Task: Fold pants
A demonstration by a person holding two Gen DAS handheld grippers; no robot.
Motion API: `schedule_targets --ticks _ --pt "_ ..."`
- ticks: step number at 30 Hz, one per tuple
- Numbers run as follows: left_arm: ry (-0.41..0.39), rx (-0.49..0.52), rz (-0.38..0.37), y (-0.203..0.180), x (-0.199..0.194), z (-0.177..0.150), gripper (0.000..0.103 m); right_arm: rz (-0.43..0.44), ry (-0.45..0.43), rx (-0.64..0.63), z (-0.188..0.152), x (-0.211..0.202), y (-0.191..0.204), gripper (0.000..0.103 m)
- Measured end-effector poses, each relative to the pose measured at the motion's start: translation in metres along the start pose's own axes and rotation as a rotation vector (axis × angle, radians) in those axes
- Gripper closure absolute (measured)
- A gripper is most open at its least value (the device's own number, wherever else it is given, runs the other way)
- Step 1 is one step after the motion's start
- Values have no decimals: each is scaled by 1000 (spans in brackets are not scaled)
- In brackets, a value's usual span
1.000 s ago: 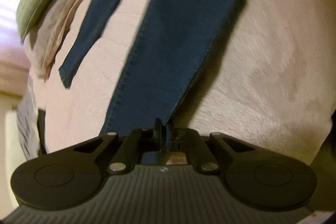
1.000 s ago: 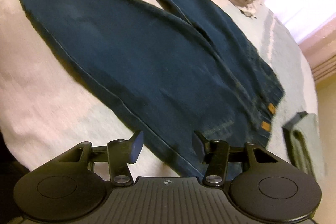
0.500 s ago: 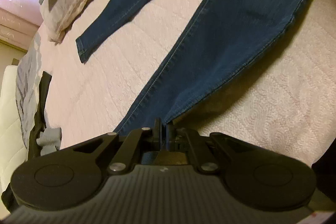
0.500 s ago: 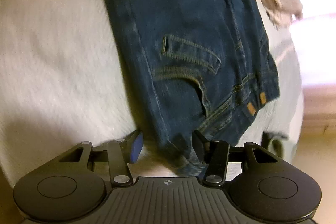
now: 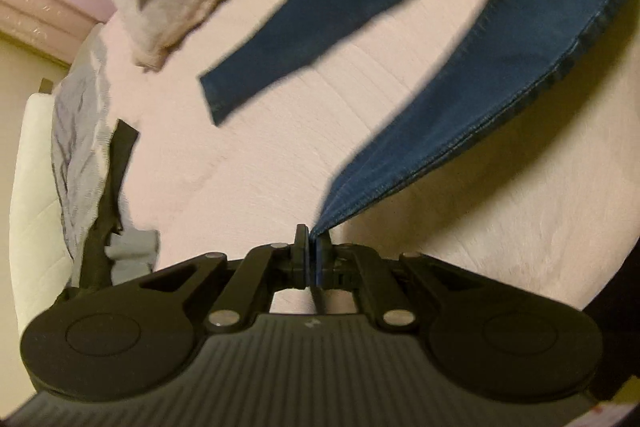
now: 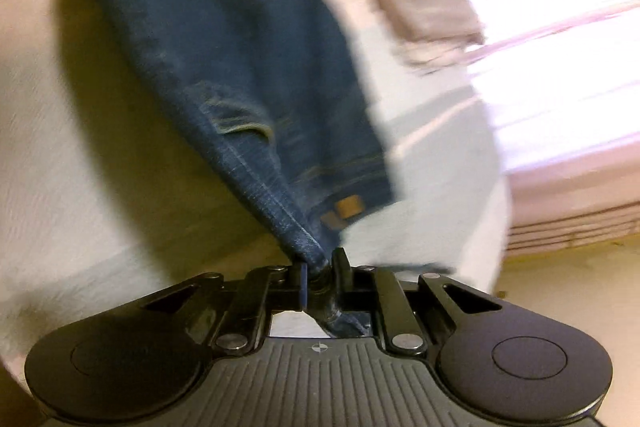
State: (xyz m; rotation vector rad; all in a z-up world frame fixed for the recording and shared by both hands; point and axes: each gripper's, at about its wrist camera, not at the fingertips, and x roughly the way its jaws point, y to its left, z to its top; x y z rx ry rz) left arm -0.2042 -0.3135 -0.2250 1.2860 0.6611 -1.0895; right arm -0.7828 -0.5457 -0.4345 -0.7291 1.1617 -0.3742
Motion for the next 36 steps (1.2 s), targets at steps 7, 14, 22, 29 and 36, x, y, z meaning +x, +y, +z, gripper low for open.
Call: schedule_targets --ticks 7,14,22,29,36 --pt "-19 2 -100 90 30 64 101 3 42 47 66 75 -82 96" --pt "35 90 -264 144 115 117 101 78 159 78 103 175 -117 96" --pt "76 160 -224 154 218 209 101 173 238 86 100 263 -130 96" --pt "44 111 -66 129 287 254 95 203 249 169 84 331 -123 95" --pt "81 100 46 120 296 256 81 57 253 377 79 308 -140 58"
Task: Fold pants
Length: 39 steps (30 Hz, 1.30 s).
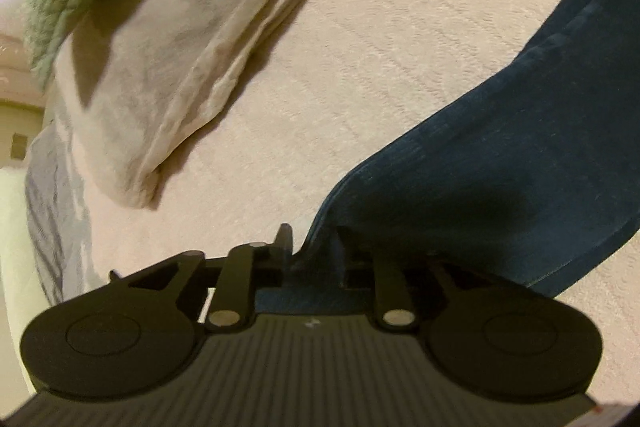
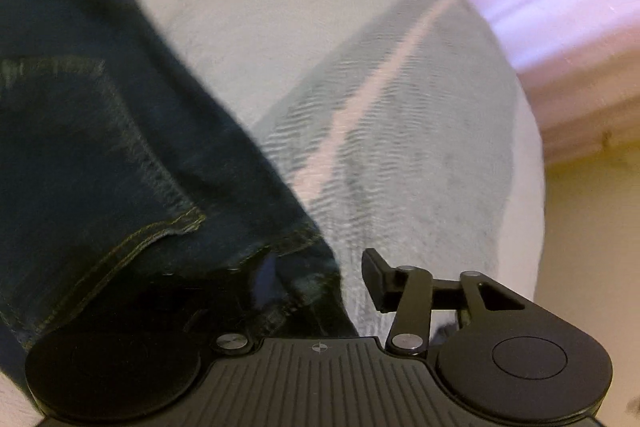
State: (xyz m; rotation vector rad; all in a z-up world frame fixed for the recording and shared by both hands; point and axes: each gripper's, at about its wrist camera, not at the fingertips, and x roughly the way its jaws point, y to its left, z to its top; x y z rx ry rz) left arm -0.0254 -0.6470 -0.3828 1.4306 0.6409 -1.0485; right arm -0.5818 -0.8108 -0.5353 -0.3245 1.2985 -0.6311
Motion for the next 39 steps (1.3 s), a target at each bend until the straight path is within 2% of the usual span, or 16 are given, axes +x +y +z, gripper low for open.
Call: schedule_targets --ticks 4,7,12,16,18,21,24,30,32,33,35,36,37,39 --pt "34 -54 15 29 -18 -22 75 4 -65 65 0 -42 -3 58" --pt "44 -75 39 48 -35 -47 75 30 -129 92 6 -72 13 57" --pt "21 -145 10 65 -59 -96 74 106 -205 90 37 -108 66 57" --pt "-51 -120 -51 46 -60 -129 74 203 -248 80 71 -134 122 56" --pt "-85 -53 -98 29 -53 -142 74 236 -255 57 90 -141 153 56" --pt "-167 162 -123 -6 -36 -156 74 249 -261 48 117 -144 197 56" --pt "-253 371 -99 -30 -10 -169 74 238 -227 65 142 -141 232 56" --pt "-336 597 1 -32 50 -185 74 187 -155 115 190 -111 281 56" --pt "-371 682 21 -34 63 -191 71 169 -143 128 200 -108 295 56" --pt "-386 704 24 -35 65 -193 72 162 -139 127 205 -106 301 56" --pt "-413 699 0 -28 62 -195 90 155 -128 109 213 -106 311 56" --pt "-431 677 -10 -22 57 -198 95 150 -129 101 217 -107 314 56" --pt "-457 635 15 -13 50 -202 99 150 -132 96 221 -109 314 56" --pt "-468 513 -20 16 33 -208 99 143 -145 90 226 -113 314 56"
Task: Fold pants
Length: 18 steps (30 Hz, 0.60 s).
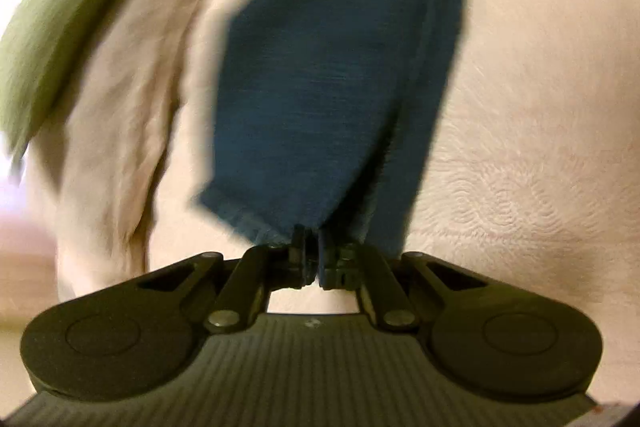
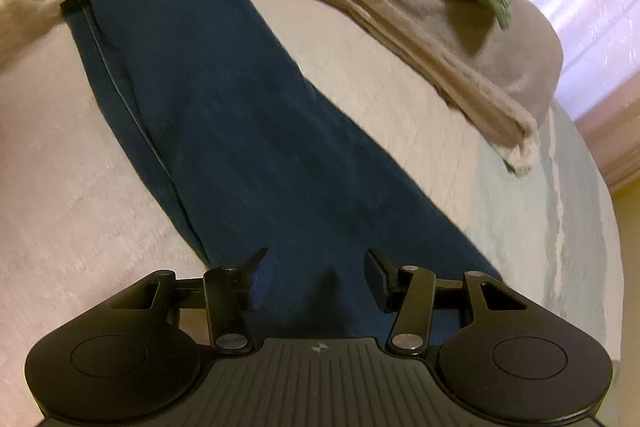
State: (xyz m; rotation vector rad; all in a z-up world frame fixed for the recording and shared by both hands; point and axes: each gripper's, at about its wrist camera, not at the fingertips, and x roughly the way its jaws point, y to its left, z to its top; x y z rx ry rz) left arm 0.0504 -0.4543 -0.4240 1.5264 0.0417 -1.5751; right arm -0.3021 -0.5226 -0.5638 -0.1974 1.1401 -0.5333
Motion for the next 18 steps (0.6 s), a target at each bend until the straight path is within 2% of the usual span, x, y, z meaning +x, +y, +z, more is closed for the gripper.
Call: schedule_targets --ticks 1,4,7,11,15,18 --pt "-16 -47 -5 8 -11 -6 99 -5 -2 2 2 0 -1 56" --pt "-24 -87 -56 6 -26 -12 99 4 22 33 5 7 -3 56" --pt "8 -57 -85 -11 -14 -11 97 23 42 27 5 11 2 56" --pt "132 -48 -114 -25 15 -30 89 48 63 -7 -1 10 2 56" --pt "158 -152 -115 0 6 -39 89 53 73 60 -20 6 -23 56" --pt "120 -247 -92 27 5 -19 89 47 73 88 -37 10 -53 56"
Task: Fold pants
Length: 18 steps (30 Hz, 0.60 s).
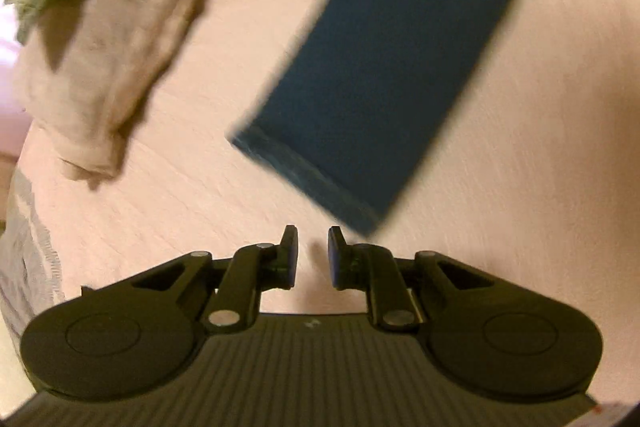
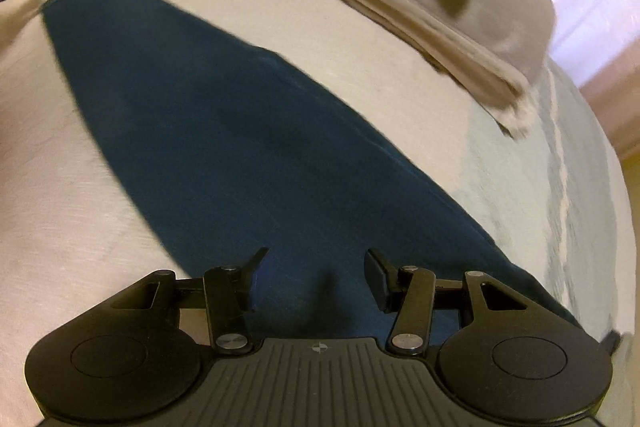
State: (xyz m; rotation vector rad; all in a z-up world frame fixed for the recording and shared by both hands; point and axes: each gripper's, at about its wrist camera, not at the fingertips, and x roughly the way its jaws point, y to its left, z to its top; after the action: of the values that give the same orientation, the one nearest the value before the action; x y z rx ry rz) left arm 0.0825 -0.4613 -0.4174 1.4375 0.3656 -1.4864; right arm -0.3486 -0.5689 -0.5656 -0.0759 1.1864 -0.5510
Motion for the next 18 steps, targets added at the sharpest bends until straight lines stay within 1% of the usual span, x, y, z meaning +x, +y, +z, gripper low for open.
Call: schedule_targets --ticks 1,3,4,6,9,10,13,16,18 --pt "-24 -33 -3 7 1 15 88 -5 -9 -3 -5 1 -11 56" --pt "-80 -66 -15 14 6 48 88 4 -38 -15 -15 8 -37 56" --pt "-115 -85 -28 14 7 65 88 1 -37 -26 -22 14 -50 56" --pt "-178 -143 -67 13 12 104 87 -10 -31 -49 -24 27 -79 56" --pt "-279 -195 -151 1 24 169 83 -4 -17 -60 -33 40 -125 56" --pt "-307 -207 -189 -6 28 191 81 6 -14 -67 -37 43 -139 56" --pt "-373 -204 -305 -26 43 249 77 25 8 -89 -52 50 -181 56" --pt "-379 -163 -361 -47 62 292 75 57 51 -75 -71 60 -219 57" --pt "-330 -141 -397 -59 79 310 75 72 64 -71 -84 63 -239 57"
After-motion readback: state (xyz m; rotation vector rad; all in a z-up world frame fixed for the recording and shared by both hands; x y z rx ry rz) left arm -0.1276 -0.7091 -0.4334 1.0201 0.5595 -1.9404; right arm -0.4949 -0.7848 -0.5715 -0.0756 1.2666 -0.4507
